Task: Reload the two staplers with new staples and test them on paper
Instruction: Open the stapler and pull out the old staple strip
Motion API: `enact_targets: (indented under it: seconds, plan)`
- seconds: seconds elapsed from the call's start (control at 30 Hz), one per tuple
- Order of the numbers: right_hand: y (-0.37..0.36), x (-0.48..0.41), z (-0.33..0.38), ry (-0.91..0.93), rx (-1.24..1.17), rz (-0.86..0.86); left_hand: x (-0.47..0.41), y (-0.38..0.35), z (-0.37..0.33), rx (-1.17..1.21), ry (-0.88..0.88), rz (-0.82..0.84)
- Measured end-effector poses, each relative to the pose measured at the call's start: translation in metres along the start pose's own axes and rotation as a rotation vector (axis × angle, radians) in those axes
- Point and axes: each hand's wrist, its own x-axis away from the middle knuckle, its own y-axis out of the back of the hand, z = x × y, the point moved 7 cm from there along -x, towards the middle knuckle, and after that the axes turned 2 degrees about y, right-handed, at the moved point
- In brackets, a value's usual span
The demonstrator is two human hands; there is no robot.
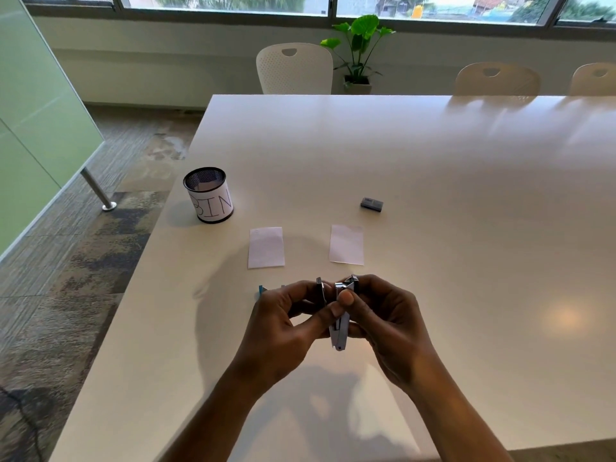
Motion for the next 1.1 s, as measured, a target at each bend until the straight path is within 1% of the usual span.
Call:
enact_targets:
  seconds: [0.13,0.3,0.37,0.43,0.5,0.63,0.77,0.9,1.03,1.1]
  plan:
    - [-0.002,0.002,0.001,0.029,0.025,-0.017,-0.001,0.000,0.000,0.007,0.012,0.007]
    - [-0.003,0.005,0.000,0.038,-0.009,-0.016,0.000,-0.002,0.002,0.042,0.043,0.030]
    - [-0.002,0.007,0.001,0.047,-0.060,-0.016,0.001,0.001,0.001,0.114,0.057,0.025]
    - [0.000,0.008,0.004,0.052,-0.119,-0.019,-0.001,0.009,0.002,0.239,0.084,-0.013]
    - [0.000,0.008,0.007,0.063,-0.116,-0.022,-0.003,0.016,0.005,0.320,0.110,-0.053]
    - [-0.003,0.009,0.016,0.119,-0.035,-0.040,-0.005,0.017,0.015,0.398,0.156,-0.081]
    - [-0.006,0.015,0.018,0.203,0.075,-0.110,-0.005,0.013,0.019,0.400,0.193,-0.045]
    - [-0.008,0.020,0.015,0.311,0.168,-0.136,-0.004,0.009,0.023,0.429,0.229,-0.037]
    - [-0.004,0.028,0.019,0.392,0.244,-0.225,-0.008,0.012,0.027,0.591,0.268,-0.083]
    - [0.002,0.032,0.016,0.386,0.283,-0.277,-0.010,0.016,0.030,0.700,0.291,-0.114]
